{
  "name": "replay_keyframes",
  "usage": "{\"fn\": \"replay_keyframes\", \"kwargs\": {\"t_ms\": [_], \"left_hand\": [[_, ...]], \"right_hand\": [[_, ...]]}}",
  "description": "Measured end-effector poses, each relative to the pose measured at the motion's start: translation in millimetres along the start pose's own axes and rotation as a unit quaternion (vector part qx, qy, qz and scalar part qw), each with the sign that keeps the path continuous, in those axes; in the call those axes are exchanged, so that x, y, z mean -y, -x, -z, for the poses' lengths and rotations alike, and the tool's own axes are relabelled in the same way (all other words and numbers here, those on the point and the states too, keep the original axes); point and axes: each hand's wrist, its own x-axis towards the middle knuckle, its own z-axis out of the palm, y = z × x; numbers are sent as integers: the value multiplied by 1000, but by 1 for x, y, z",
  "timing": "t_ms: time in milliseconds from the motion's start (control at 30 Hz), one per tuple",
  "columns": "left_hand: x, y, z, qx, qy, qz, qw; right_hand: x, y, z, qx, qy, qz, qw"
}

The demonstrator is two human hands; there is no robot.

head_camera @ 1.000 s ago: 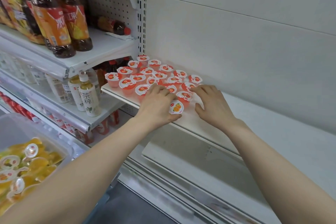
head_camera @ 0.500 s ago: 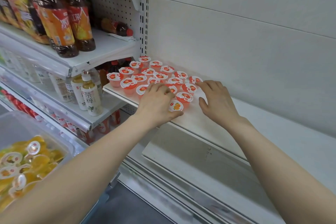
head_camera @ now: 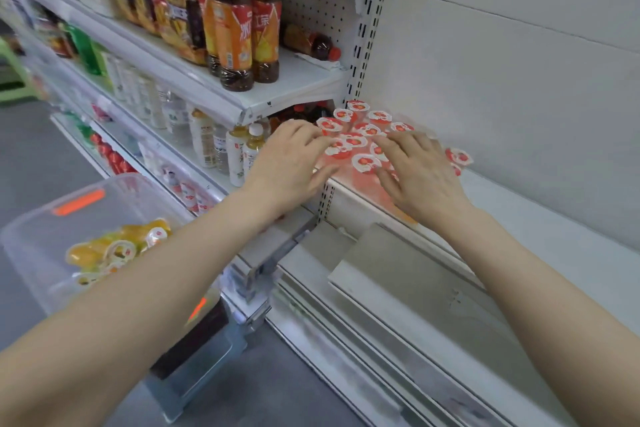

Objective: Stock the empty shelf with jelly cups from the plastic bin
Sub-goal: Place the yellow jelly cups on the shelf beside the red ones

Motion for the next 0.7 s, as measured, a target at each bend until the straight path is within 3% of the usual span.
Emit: {"fn": "replay_keyframes", "kwargs": {"t_ms": [300,533,700], "left_hand": [[127,105,40,69,-55,73,993],[197,201,41,110,-64,174,977],[219,273,23,154,-51,279,946]], "right_hand": [[131,-45,-42,-1,-45,74,996],[223,-54,-100,36,-102,117,987],[272,-60,-150,87,-171,167,967]]}}
